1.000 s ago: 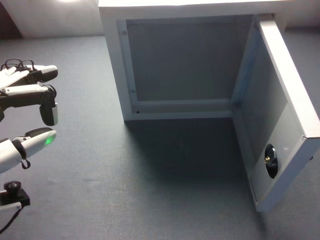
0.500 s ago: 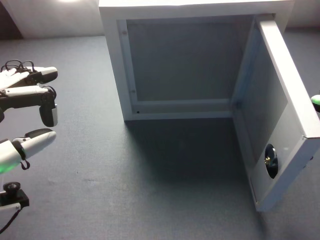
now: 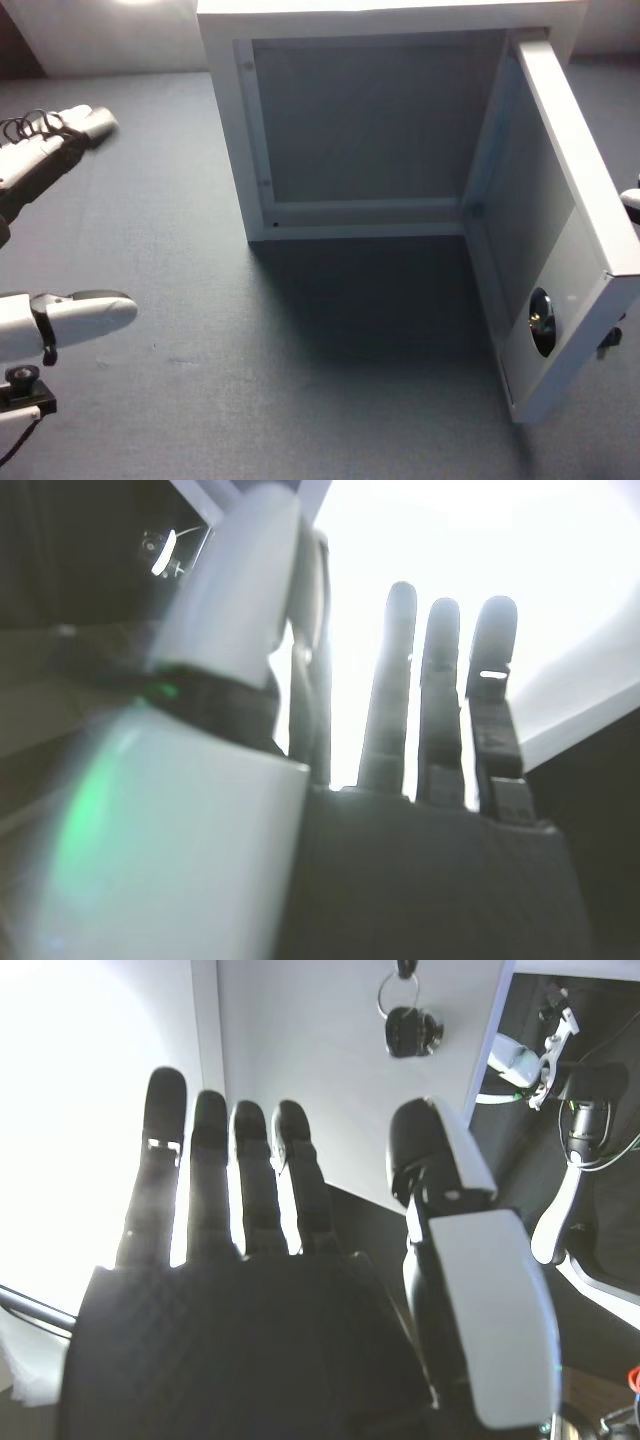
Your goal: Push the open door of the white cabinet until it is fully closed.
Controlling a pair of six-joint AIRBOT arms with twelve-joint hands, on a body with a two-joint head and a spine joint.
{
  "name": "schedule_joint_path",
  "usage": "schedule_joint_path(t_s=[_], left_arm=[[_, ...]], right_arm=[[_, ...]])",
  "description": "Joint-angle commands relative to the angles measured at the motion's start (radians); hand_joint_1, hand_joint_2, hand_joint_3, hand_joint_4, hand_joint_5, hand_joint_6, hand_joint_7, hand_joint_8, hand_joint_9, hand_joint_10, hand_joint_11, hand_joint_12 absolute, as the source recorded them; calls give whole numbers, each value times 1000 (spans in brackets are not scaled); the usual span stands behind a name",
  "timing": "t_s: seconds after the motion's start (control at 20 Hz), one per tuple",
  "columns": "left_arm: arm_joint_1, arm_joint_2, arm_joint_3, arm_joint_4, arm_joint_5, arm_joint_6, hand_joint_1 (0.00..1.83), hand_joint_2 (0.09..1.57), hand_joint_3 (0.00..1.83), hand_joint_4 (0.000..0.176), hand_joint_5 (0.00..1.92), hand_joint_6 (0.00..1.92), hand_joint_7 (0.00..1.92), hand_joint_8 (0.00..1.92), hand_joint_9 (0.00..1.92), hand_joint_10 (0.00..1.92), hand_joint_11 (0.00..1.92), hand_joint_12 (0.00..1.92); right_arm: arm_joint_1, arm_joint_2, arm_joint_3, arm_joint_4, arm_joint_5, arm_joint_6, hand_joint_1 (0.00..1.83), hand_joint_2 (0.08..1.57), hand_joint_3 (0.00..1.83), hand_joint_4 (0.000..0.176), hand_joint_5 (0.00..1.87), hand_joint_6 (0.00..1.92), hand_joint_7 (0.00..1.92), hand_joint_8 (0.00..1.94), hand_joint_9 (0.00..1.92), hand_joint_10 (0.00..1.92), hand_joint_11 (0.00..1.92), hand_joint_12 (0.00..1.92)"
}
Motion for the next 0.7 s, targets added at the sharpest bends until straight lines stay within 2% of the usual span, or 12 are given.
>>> schedule_joint_path(t_s=[0.0,0.05,0.1,0.2,0.25,0.3,0.35,0.45,0.5,0.65], left_arm=[[-4,6,4,-19,-120,-3,449,1016,27,34,0,0,0,0,0,0,0,0],[-4,6,6,-21,-114,-3,370,1049,36,52,0,0,0,0,0,0,0,0],[-4,6,6,-25,-111,1,314,1059,33,80,0,0,0,0,0,0,0,0],[-5,-2,17,-34,-92,-5,295,1047,19,94,0,0,0,0,0,0,0,0],[-5,-6,24,-37,-87,-16,327,1052,18,96,0,0,0,0,0,0,0,0],[-5,-8,27,-37,-88,-22,338,1053,16,88,0,0,0,0,0,0,0,0],[-5,-8,27,-37,-89,-22,334,1053,14,94,0,0,0,0,0,0,0,0],[-6,-7,27,-38,-93,-21,347,1063,16,87,0,0,0,0,0,0,0,0],[-7,-6,27,-39,-95,-21,342,1051,10,94,0,0,0,0,0,0,0,0],[-7,-4,27,-44,-103,-21,335,1058,10,89,0,0,0,0,0,0,0,0]], right_arm=[[14,3,4,9,113,3,523,1326,0,0,231,0,148,2,33,420,0,1249],[16,2,5,9,109,3,530,1327,0,0,230,0,151,2,33,442,0,1314],[19,0,7,9,103,3,535,1329,1,0,223,1,144,4,17,464,0,1368],[31,-9,13,8,90,3,530,1336,2,0,177,1,112,0,0,422,0,1363],[38,-12,15,6,84,3,514,1330,0,0,192,8,121,4,0,420,0,1363],[44,-14,17,4,79,3,514,1326,0,0,206,12,131,5,0,423,0,1334],[47,-16,18,3,75,3,525,1326,0,0,231,16,160,9,12,461,0,1365],[51,-18,20,-4,71,5,527,1338,3,0,247,16,167,4,0,505,0,1268],[57,-20,22,-13,63,9,537,1339,2,0,261,19,182,6,5,550,0,1315],[99,-28,31,-54,29,15,514,1334,0,0,270,18,196,7,2,559,0,1267]])
